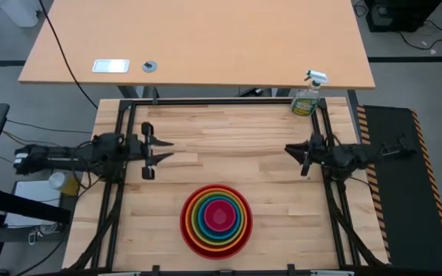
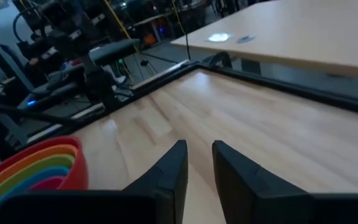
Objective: Nest bowls inside each other
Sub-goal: Return to Home Position
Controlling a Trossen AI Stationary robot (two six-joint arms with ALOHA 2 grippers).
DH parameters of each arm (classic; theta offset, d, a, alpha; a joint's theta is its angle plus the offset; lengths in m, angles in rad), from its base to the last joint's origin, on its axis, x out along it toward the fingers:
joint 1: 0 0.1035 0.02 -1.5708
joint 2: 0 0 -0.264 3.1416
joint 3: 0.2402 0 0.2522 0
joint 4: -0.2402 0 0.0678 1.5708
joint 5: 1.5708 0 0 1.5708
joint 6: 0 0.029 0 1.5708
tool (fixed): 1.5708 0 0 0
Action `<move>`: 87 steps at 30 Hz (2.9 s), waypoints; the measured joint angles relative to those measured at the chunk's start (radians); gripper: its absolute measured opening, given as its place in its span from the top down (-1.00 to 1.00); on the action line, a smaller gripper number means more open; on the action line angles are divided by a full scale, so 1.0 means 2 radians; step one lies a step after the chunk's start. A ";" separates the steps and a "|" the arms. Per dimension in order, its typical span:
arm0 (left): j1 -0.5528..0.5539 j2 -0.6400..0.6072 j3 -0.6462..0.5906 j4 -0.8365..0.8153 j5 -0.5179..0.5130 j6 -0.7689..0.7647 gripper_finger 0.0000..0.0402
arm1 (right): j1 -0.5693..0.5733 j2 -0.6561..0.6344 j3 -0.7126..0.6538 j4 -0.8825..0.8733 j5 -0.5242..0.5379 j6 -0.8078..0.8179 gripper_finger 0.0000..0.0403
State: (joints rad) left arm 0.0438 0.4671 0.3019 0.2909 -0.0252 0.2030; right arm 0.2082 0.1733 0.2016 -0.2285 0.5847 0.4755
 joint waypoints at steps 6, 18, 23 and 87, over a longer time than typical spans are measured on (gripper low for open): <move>0.071 0.001 0.000 -0.015 0.059 -0.020 0.43 | -0.094 -0.006 0.000 0.004 -0.094 -0.035 0.62; 0.052 0.001 0.000 -0.084 0.060 -0.051 0.63 | -0.187 -0.052 -0.053 0.059 -0.158 -0.085 0.84; 0.016 0.006 0.000 -0.072 0.057 -0.050 0.77 | -0.198 -0.044 -0.095 0.147 -0.175 -0.081 0.90; -0.169 -0.148 -0.121 -0.203 0.050 -0.184 0.91 | -0.198 -0.044 -0.097 0.179 -0.121 -0.080 0.91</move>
State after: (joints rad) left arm -0.2944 0.1703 0.0601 -0.1149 0.0753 -0.1651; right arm -0.1877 0.0858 0.0078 0.1285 0.3428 0.3145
